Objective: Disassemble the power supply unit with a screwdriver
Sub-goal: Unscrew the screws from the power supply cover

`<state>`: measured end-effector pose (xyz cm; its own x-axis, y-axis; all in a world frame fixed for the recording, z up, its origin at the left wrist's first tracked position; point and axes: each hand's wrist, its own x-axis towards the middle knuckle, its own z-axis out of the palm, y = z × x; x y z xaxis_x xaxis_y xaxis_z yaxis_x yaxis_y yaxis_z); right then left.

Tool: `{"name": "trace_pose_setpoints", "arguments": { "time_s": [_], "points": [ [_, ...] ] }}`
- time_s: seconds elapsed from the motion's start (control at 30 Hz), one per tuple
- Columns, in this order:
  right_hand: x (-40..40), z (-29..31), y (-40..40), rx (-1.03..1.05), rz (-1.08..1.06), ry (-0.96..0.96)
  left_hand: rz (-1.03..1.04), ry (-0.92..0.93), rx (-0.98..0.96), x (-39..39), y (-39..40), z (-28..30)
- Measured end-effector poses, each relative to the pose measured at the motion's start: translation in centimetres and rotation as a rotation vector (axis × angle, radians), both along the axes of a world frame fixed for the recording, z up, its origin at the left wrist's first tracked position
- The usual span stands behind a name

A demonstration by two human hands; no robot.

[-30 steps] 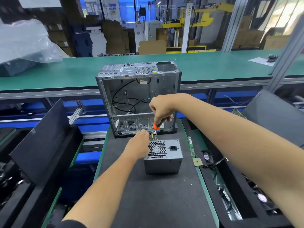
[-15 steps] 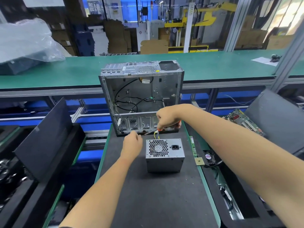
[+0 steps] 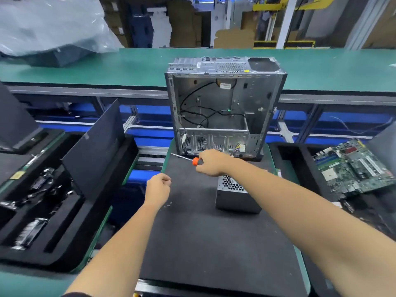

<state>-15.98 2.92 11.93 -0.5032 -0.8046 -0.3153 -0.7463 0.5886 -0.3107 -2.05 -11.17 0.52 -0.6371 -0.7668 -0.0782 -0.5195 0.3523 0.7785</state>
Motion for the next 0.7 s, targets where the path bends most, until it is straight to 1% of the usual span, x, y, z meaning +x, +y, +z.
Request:
{"name": "trace_pose_setpoints", "arguments": {
  "time_s": [0.13, 0.3, 0.4, 0.47, 0.57, 0.7],
  "points": [
    [2.0, -1.8, -2.4, 0.063, 0.031, -0.014, -0.059, -0.068, -0.083, 1.7, -0.9, -1.8],
    [4.8, -4.9, -4.4, 0.057, -0.049, -0.112, -0.092, -0.138, -0.105, 2.8, -1.2, -4.1],
    [6.4, -7.6, -4.9, 0.112, -0.037, -0.126, -0.142, -0.200, -0.141, 3.1, -1.8, -4.9],
    [6.9, -8.8, -5.0, 0.152, -0.025, -0.126, -0.170, -0.205, -0.142, 3.2, -2.1, -4.9],
    [6.7, -9.1, -5.4, 0.183, -0.032, -0.128, -0.202, -0.226, -0.134, 3.1, -2.3, -4.6],
    [6.0, -8.5, -6.1, 0.152, -0.075, -0.159, -0.243, -0.261, -0.142, 2.9, -2.7, -4.3]
  ]
}}
